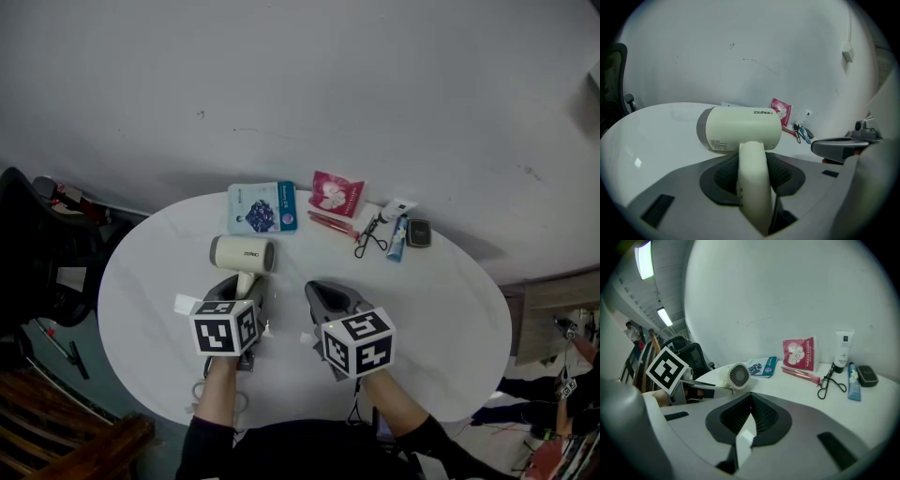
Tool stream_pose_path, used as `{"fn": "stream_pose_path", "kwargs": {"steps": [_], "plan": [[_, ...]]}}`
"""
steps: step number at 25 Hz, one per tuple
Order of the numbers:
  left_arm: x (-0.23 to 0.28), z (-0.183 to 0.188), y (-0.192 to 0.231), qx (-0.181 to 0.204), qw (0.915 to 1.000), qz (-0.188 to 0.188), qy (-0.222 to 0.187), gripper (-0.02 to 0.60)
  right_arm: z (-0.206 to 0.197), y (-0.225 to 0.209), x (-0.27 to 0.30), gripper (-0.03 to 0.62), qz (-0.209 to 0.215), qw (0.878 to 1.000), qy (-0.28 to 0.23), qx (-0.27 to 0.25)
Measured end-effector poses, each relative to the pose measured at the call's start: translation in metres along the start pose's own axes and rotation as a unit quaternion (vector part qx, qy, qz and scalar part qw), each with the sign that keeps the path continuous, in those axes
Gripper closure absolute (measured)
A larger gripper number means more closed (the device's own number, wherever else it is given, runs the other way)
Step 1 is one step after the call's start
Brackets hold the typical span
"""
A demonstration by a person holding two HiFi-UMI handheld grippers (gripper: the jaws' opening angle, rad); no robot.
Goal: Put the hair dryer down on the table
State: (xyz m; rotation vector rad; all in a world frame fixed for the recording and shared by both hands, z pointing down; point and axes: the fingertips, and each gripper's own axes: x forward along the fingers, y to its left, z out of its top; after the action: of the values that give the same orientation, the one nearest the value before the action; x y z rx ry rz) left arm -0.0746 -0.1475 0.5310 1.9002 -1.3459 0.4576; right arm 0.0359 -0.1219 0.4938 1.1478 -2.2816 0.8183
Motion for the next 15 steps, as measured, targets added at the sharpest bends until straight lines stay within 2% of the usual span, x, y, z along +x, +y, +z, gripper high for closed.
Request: {"fn": "stream_pose_path", "kwargs": {"steps": [15], "plan": [[0.013,-0.002,-0.003,0.036,0.9991,0.016,0.013,0.417,-0.004,-0.004,0.003,0.594,-0.004,1.000,0.007,0.003]]}}
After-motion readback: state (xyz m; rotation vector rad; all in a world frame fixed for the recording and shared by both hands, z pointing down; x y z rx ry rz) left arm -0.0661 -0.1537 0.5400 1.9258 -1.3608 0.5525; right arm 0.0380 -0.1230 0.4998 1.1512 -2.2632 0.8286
